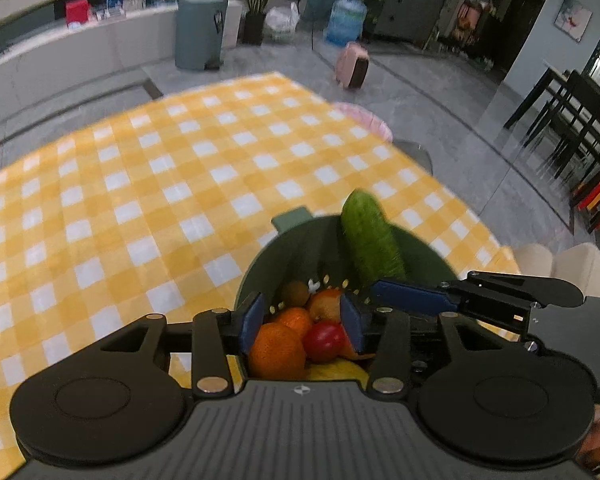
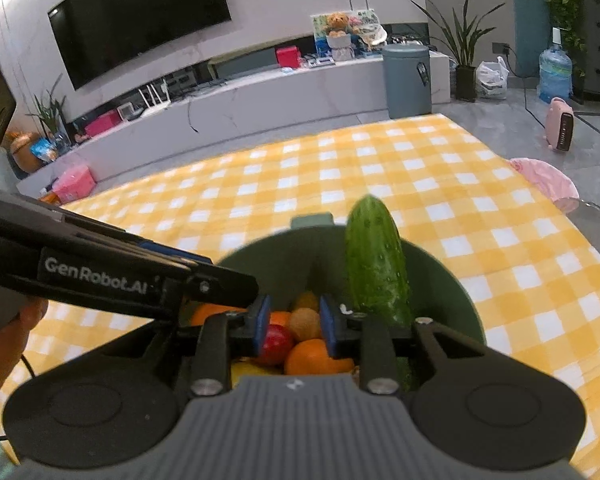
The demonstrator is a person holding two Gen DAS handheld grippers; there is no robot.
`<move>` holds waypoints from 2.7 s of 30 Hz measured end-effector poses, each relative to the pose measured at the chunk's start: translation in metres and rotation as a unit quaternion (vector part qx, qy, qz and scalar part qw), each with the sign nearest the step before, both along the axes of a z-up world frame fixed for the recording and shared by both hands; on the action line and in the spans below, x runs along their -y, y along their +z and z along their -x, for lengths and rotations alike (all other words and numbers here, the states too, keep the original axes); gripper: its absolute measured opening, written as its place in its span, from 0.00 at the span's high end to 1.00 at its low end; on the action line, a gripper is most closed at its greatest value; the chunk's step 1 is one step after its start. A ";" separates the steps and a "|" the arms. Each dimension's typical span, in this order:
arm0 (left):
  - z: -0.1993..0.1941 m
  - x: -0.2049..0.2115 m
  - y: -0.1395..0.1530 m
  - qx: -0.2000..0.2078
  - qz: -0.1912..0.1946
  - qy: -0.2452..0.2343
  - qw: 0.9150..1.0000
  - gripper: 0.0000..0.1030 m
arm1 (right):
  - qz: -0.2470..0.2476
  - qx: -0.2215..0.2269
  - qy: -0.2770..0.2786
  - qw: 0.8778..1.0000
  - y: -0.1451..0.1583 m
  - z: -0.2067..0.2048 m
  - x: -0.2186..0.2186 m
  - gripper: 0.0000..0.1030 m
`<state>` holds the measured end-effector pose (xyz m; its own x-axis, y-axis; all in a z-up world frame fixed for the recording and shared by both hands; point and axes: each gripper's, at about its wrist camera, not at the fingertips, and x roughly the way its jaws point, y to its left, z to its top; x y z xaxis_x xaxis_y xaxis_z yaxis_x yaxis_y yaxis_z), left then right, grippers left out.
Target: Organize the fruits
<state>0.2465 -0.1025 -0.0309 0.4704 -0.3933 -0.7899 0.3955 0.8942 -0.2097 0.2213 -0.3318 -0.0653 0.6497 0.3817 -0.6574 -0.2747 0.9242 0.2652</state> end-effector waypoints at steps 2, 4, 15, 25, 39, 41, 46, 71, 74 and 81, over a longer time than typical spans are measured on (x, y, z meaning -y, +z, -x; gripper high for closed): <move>0.012 -0.004 0.014 0.022 0.001 0.006 1.000 0.49 | -0.009 0.013 0.002 1.000 0.012 0.008 0.005 0.67; 0.028 -0.007 0.028 0.047 -0.002 0.013 0.999 0.49 | -0.016 0.026 0.001 1.000 0.026 0.019 0.010 0.65; 0.122 -0.011 0.080 0.187 -0.057 0.064 0.979 0.34 | -0.071 0.111 -0.018 0.991 0.090 0.100 0.030 0.45; 0.188 -0.018 0.088 0.263 -0.049 0.118 0.956 0.21 | -0.037 0.173 -0.022 0.984 0.118 0.178 0.017 0.32; 0.242 -0.003 0.045 0.302 -0.111 0.148 0.935 0.10 | 0.008 0.192 -0.046 0.980 0.081 0.259 -0.001 0.08; 0.246 -0.001 0.036 0.288 -0.109 0.149 0.940 0.10 | 0.014 0.192 -0.051 0.980 0.073 0.265 -0.003 0.06; 0.250 -0.005 0.020 0.255 -0.093 0.160 0.949 0.09 | 0.047 0.193 -0.075 0.977 0.051 0.275 -0.008 0.04; 0.262 -0.020 -0.021 0.194 -0.099 0.176 0.960 0.09 | 0.053 0.168 -0.099 0.979 0.006 0.279 -0.001 0.04; 0.263 -0.020 -0.021 0.192 -0.101 0.175 0.960 0.09 | 0.053 0.166 -0.102 0.979 0.005 0.277 -0.001 0.04; 0.263 -0.022 -0.022 0.184 -0.104 0.175 0.962 0.09 | 0.053 0.163 -0.100 0.980 0.004 0.276 -0.001 0.04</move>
